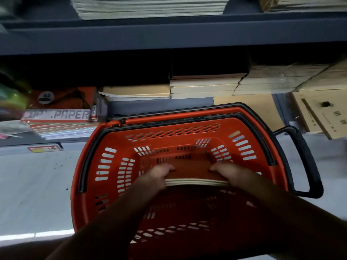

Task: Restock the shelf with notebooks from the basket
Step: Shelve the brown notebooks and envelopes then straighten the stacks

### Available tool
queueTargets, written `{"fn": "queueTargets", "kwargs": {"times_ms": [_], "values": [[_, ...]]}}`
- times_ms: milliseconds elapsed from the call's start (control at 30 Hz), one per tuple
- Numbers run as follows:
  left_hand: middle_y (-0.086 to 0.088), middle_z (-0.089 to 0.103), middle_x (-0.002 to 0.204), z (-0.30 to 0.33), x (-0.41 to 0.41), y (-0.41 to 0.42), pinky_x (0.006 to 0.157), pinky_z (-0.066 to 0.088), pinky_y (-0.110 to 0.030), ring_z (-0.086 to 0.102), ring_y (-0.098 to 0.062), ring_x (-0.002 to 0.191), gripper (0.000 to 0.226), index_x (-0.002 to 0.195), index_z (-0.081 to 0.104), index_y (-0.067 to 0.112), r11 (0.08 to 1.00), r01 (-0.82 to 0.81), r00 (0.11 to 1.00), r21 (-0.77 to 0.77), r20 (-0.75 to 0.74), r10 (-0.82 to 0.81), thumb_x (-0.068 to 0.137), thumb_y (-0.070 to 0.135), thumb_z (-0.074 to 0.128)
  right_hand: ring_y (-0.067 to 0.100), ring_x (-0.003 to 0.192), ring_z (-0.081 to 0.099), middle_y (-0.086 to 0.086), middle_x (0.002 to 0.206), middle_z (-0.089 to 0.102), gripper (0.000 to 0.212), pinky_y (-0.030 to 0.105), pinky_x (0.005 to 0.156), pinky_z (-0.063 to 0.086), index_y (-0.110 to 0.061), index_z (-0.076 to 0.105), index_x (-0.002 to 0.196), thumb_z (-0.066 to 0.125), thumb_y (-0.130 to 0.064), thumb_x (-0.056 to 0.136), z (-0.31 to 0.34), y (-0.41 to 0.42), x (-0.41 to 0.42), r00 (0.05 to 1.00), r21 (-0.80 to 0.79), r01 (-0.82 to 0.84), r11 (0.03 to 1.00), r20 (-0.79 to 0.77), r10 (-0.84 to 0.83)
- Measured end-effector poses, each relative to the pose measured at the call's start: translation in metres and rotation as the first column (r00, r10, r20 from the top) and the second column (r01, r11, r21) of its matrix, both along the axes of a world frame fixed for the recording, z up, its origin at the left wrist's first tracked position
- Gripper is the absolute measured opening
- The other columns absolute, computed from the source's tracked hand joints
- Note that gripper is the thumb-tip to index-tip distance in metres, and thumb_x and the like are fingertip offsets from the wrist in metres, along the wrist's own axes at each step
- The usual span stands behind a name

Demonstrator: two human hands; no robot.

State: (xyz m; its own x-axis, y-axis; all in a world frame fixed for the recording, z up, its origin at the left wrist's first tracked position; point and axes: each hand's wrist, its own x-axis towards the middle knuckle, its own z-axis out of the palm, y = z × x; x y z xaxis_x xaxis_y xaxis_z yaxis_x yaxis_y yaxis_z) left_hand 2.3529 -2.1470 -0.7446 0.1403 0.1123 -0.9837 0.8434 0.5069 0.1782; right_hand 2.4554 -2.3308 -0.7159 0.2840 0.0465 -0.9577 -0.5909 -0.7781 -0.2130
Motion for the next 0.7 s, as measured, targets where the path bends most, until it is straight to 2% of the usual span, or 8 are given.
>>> {"fn": "queueTargets", "kwargs": {"times_ms": [67, 167, 233, 267, 367, 500, 600, 700], "values": [[-0.015, 0.062, 0.070, 0.001, 0.006, 0.010, 0.033, 0.050, -0.029, 0.060, -0.026, 0.057, 0.015, 0.090, 0.057, 0.007, 0.999, -0.051, 0.998, -0.021, 0.023, 0.051, 0.103, 0.012, 0.054, 0.029, 0.082, 0.066, 0.016, 0.097, 0.067, 0.026, 0.035, 0.065, 0.056, -0.005, 0.062, 0.122, 0.062, -0.020, 0.101, -0.005, -0.003, 0.009, 0.983, -0.004, 0.185, 0.983, -0.008, -0.185], [-0.012, 0.073, 0.097, -0.005, 0.010, 0.021, 0.058, 0.060, -0.032, 0.069, -0.023, 0.076, 0.034, 0.104, 0.064, 0.013, 0.978, -0.190, 0.980, -0.086, 0.044, 0.194, 0.086, 0.038, 0.079, 0.030, 0.057, 0.070, 0.020, 0.081, 0.072, 0.026, 0.031, 0.043, 0.056, 0.002, 0.068, 0.113, 0.060, -0.019, 0.101, -0.002, 0.005, 0.021, 0.934, -0.029, 0.352, 0.936, -0.046, -0.353], [-0.009, 0.068, 0.095, -0.008, 0.014, 0.025, 0.059, 0.056, -0.038, 0.065, -0.025, 0.075, 0.026, 0.109, 0.060, 0.012, 0.962, -0.252, 0.968, -0.102, -0.028, 0.251, 0.092, 0.027, 0.072, 0.029, 0.053, 0.070, 0.021, 0.078, 0.073, 0.029, 0.031, 0.043, 0.056, 0.005, 0.069, 0.111, 0.058, -0.020, 0.102, -0.003, 0.007, 0.024, 0.946, -0.039, 0.318, 0.947, -0.056, -0.319], [-0.012, 0.063, 0.089, -0.016, 0.014, 0.026, 0.058, 0.056, -0.040, 0.062, -0.029, 0.072, 0.017, 0.107, 0.056, 0.008, 0.976, -0.216, 0.975, -0.016, -0.053, 0.215, 0.096, 0.020, 0.063, 0.029, 0.050, 0.070, 0.020, 0.076, 0.073, 0.027, 0.031, 0.042, 0.055, 0.005, 0.069, 0.109, 0.059, -0.019, 0.102, -0.003, 0.007, 0.024, 0.952, -0.045, 0.299, 0.953, -0.055, -0.301], [-0.012, 0.066, 0.089, -0.009, 0.017, 0.019, 0.070, 0.057, -0.038, 0.064, -0.028, 0.075, 0.024, 0.097, 0.063, 0.010, 0.961, -0.263, 0.965, -0.090, -0.020, 0.262, 0.089, 0.029, 0.074, 0.030, 0.049, 0.068, 0.020, 0.078, 0.070, 0.021, 0.030, 0.038, 0.053, 0.003, 0.064, 0.106, 0.061, -0.017, 0.101, 0.004, 0.007, 0.021, 0.956, -0.049, 0.283, 0.958, -0.063, -0.286], [-0.014, 0.054, 0.077, 0.019, 0.013, 0.014, 0.043, 0.052, -0.032, 0.053, -0.027, 0.065, 0.015, 0.092, 0.051, 0.008, 0.930, -0.340, 0.939, -0.142, -0.005, 0.343, 0.104, 0.014, 0.046, 0.033, 0.067, 0.068, 0.024, 0.093, 0.067, 0.018, 0.032, 0.039, 0.056, 0.001, 0.058, 0.109, 0.062, -0.014, 0.101, 0.022, 0.007, 0.010, 0.927, 0.015, 0.368, 0.930, -0.078, -0.366], [-0.014, 0.058, 0.080, 0.046, 0.006, 0.013, 0.045, 0.054, -0.032, 0.058, -0.028, 0.068, 0.007, 0.097, 0.053, 0.007, 0.944, -0.290, 0.954, -0.155, 0.026, 0.297, 0.103, 0.010, 0.050, 0.034, 0.086, 0.069, 0.024, 0.109, 0.065, 0.018, 0.034, 0.043, 0.059, -0.004, 0.057, 0.109, 0.067, -0.014, 0.098, 0.041, 0.007, 0.002, 0.919, 0.033, 0.392, 0.920, -0.060, -0.389], [-0.013, 0.061, 0.082, 0.079, 0.000, 0.014, 0.051, 0.055, -0.032, 0.061, -0.028, 0.071, 0.005, 0.097, 0.055, 0.008, 0.953, -0.266, 0.958, -0.143, 0.072, 0.278, 0.102, 0.006, 0.052, 0.031, 0.085, 0.068, 0.020, 0.103, 0.065, 0.020, 0.036, 0.055, 0.062, -0.004, 0.059, 0.112, 0.066, -0.014, 0.097, 0.064, 0.005, -0.009, 0.904, 0.093, 0.427, 0.900, -0.044, -0.424]]}}
